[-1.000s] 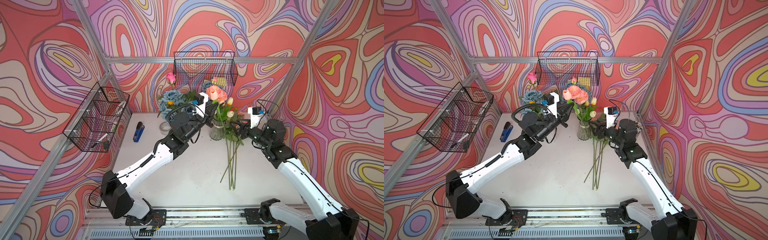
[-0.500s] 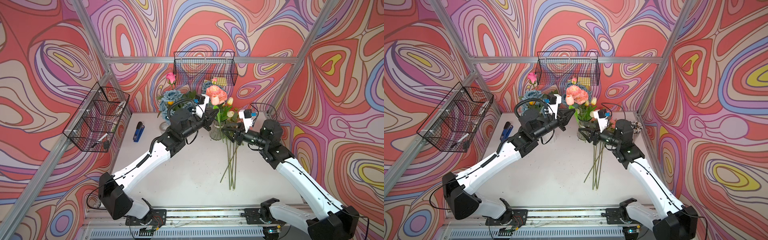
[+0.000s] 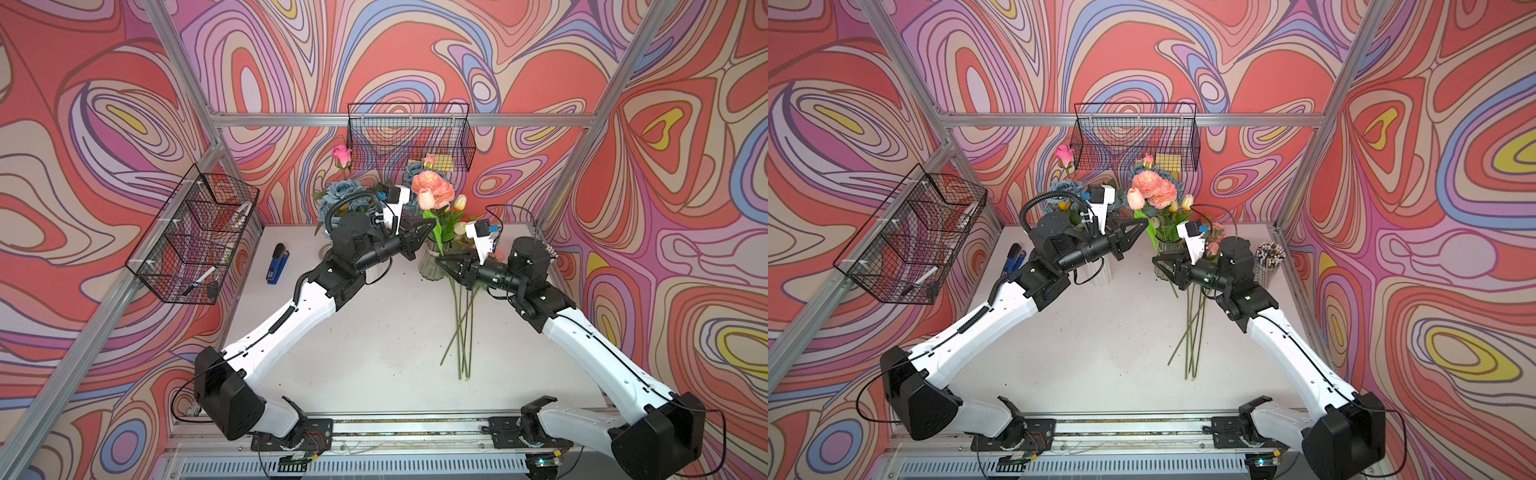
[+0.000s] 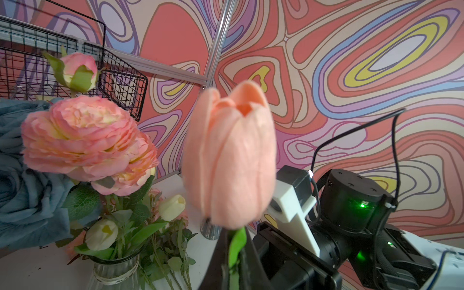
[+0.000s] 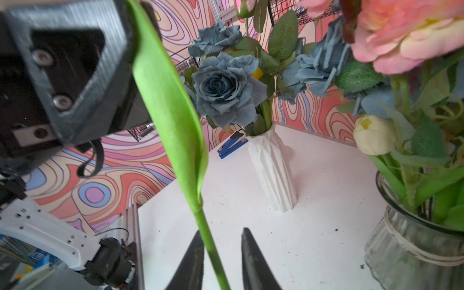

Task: Pick out pink flowers from the vase
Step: Pick up the flower from the vase.

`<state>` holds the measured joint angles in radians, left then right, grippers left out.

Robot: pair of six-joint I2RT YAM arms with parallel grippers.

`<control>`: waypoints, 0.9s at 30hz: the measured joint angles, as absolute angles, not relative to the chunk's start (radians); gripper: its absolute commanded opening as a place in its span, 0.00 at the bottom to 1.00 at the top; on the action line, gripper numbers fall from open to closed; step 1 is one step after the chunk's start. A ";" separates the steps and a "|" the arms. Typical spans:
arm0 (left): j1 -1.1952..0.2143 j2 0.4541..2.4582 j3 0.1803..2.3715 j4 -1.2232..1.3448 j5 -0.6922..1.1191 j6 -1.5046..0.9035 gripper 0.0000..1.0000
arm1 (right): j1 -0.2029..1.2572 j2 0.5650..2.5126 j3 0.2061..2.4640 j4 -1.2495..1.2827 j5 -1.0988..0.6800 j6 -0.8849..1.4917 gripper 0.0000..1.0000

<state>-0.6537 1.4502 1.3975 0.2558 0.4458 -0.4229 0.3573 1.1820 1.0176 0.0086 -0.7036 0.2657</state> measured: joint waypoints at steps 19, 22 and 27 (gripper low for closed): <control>-0.648 1.395 1.221 0.311 0.399 -0.379 0.70 | 0.373 1.179 1.023 -0.007 -0.638 0.249 0.00; -0.648 1.373 1.168 0.335 0.381 -0.367 0.70 | 0.373 1.172 1.023 -0.022 -0.602 0.239 0.00; -0.648 1.361 1.089 0.396 0.371 -0.361 0.75 | 0.373 1.160 1.023 -0.054 -0.526 0.220 0.00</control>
<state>-0.6483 1.3613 1.0889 0.3958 0.3714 -0.3614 0.3729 1.1599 1.0233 -0.0536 -0.5259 0.2199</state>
